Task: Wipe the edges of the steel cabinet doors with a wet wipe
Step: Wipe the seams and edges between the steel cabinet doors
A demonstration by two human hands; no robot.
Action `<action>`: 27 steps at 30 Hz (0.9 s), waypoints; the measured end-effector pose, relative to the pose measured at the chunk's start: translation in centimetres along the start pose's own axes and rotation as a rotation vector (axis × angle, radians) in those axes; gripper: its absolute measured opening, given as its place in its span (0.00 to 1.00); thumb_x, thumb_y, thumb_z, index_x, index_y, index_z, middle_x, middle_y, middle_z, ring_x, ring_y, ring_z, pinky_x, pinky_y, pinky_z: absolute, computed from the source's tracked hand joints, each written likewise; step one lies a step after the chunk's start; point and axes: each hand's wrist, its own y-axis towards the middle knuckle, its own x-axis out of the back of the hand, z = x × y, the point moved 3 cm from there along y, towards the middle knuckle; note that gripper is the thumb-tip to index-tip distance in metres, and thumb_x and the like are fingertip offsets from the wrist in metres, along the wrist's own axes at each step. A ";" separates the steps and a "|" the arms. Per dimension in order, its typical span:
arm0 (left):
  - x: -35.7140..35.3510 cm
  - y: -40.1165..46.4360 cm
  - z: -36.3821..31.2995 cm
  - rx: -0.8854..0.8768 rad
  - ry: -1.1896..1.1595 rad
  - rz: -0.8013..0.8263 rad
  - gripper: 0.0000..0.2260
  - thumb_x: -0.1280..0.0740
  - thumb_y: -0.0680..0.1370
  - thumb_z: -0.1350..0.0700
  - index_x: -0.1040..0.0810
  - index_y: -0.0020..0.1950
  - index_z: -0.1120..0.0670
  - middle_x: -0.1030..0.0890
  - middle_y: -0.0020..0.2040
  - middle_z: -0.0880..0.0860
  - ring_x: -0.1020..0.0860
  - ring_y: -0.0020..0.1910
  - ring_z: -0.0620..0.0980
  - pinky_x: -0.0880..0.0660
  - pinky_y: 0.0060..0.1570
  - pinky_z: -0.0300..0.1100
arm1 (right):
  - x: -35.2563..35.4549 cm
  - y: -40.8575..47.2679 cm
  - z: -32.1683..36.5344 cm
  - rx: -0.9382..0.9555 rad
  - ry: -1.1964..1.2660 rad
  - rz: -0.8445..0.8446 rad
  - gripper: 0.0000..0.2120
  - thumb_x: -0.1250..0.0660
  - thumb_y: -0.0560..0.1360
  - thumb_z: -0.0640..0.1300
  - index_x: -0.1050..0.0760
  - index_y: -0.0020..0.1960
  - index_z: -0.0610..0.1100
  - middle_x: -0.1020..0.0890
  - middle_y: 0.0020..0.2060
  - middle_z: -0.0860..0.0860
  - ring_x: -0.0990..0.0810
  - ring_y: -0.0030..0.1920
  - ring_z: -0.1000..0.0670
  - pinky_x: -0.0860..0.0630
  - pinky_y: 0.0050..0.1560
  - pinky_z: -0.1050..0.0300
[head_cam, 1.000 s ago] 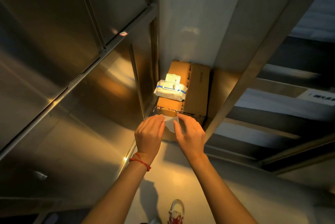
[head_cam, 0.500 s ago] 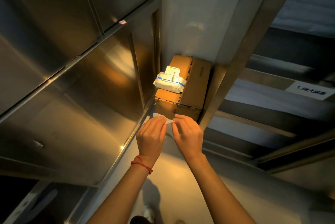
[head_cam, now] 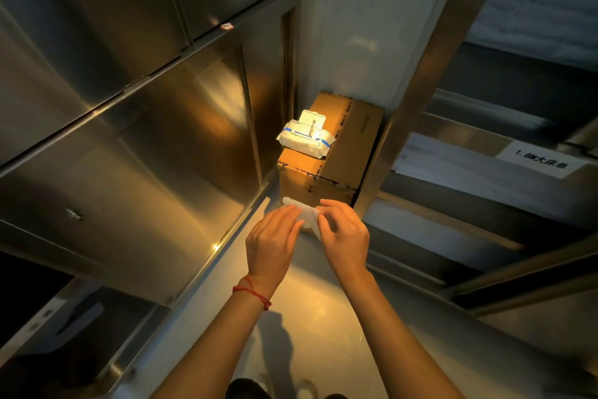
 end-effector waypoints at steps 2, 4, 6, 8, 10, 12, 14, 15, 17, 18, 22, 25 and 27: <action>0.0 0.4 0.1 0.006 -0.003 0.029 0.16 0.24 0.66 0.63 0.18 0.52 0.63 0.17 0.49 0.59 0.18 0.47 0.56 0.21 0.44 0.47 | 0.2 -0.1 0.1 0.030 0.002 0.021 0.04 0.27 0.69 0.36 0.17 0.44 0.38 0.16 0.46 0.43 0.18 0.47 0.45 0.21 0.46 0.49; 0.1 0.7 0.2 0.003 -0.016 0.057 0.17 0.24 0.66 0.64 0.19 0.53 0.62 0.17 0.50 0.59 0.18 0.48 0.57 0.21 0.45 0.48 | 0.2 -0.2 0.4 0.075 0.002 0.039 0.04 0.27 0.69 0.36 0.17 0.44 0.38 0.16 0.46 0.43 0.18 0.47 0.45 0.21 0.47 0.49; 0.1 0.8 0.3 -0.007 -0.013 0.088 0.17 0.23 0.65 0.64 0.18 0.53 0.61 0.17 0.51 0.59 0.18 0.48 0.58 0.21 0.44 0.50 | 0.3 -0.3 0.5 0.103 0.013 0.051 0.04 0.28 0.69 0.36 0.17 0.45 0.39 0.16 0.46 0.43 0.18 0.47 0.45 0.21 0.47 0.48; 0.1 0.6 0.6 -0.003 -0.005 0.118 0.17 0.22 0.63 0.65 0.18 0.51 0.61 0.18 0.51 0.60 0.19 0.48 0.60 0.21 0.44 0.52 | 0.4 -0.5 0.7 0.130 0.018 0.057 0.04 0.28 0.69 0.36 0.17 0.45 0.38 0.17 0.46 0.43 0.18 0.47 0.44 0.20 0.46 0.48; 0.1 0.3 1.0 0.018 -0.008 0.143 0.15 0.22 0.63 0.65 0.17 0.49 0.61 0.18 0.51 0.60 0.19 0.48 0.60 0.22 0.44 0.53 | 0.4 -0.7 0.9 0.168 0.007 0.060 0.05 0.28 0.68 0.35 0.17 0.44 0.38 0.17 0.46 0.43 0.18 0.47 0.43 0.20 0.46 0.48; 0.1 0.0 1.4 0.030 -0.006 0.161 0.12 0.22 0.64 0.65 0.17 0.46 0.61 0.17 0.50 0.60 0.19 0.48 0.61 0.22 0.44 0.53 | 0.5 -0.9 1.0 0.202 -0.024 0.073 0.06 0.27 0.67 0.34 0.17 0.44 0.38 0.16 0.46 0.42 0.18 0.46 0.43 0.21 0.46 0.49; 0.1 -0.3 1.6 0.026 0.009 0.176 0.10 0.22 0.63 0.64 0.17 0.43 0.60 0.17 0.49 0.60 0.19 0.48 0.60 0.22 0.45 0.53 | 0.5 -1.2 0.9 0.228 -0.057 0.095 0.07 0.25 0.66 0.33 0.17 0.44 0.38 0.16 0.46 0.42 0.17 0.46 0.43 0.22 0.47 0.50; 0.1 -0.5 1.7 0.022 0.022 0.183 0.10 0.22 0.63 0.64 0.17 0.41 0.60 0.17 0.48 0.60 0.18 0.48 0.60 0.22 0.45 0.53 | 0.5 -1.5 0.8 0.236 -0.071 0.111 0.08 0.25 0.66 0.33 0.17 0.44 0.38 0.16 0.46 0.43 0.17 0.46 0.43 0.21 0.47 0.50; 0.1 -0.7 2.0 0.017 0.053 0.192 0.10 0.21 0.62 0.64 0.17 0.40 0.60 0.17 0.47 0.60 0.18 0.47 0.60 0.22 0.45 0.53 | 0.5 -1.8 0.7 0.235 -0.082 0.142 0.08 0.26 0.67 0.34 0.17 0.46 0.38 0.16 0.46 0.43 0.18 0.47 0.44 0.21 0.48 0.50; 0.1 -0.8 2.1 0.017 0.068 0.197 0.09 0.21 0.63 0.64 0.17 0.40 0.60 0.17 0.46 0.59 0.18 0.46 0.59 0.22 0.45 0.53 | 0.5 -2.0 0.6 0.222 -0.076 0.156 0.08 0.28 0.68 0.36 0.18 0.47 0.38 0.16 0.47 0.44 0.18 0.48 0.44 0.22 0.49 0.50; 0.0 -1.2 2.3 -0.006 0.141 0.217 0.09 0.21 0.63 0.63 0.17 0.40 0.60 0.17 0.44 0.59 0.18 0.45 0.58 0.22 0.45 0.51 | 0.2 -2.5 0.8 0.180 -0.068 0.225 0.12 0.33 0.69 0.41 0.19 0.51 0.39 0.17 0.49 0.45 0.19 0.50 0.45 0.24 0.52 0.51; -0.1 -1.3 2.1 -0.028 0.175 0.232 0.10 0.21 0.62 0.61 0.17 0.40 0.60 0.16 0.44 0.58 0.18 0.45 0.57 0.22 0.45 0.51 | -0.5 -2.7 0.9 0.222 -0.132 0.274 0.13 0.29 0.69 0.41 0.19 0.52 0.39 0.17 0.50 0.45 0.19 0.51 0.45 0.24 0.52 0.52; -0.1 -1.3 1.9 -0.040 0.193 0.248 0.11 0.20 0.61 0.60 0.16 0.40 0.59 0.16 0.44 0.58 0.17 0.45 0.57 0.22 0.45 0.50 | -0.9 -2.7 0.9 0.268 -0.196 0.293 0.13 0.26 0.68 0.40 0.19 0.51 0.39 0.17 0.49 0.44 0.19 0.50 0.45 0.23 0.51 0.50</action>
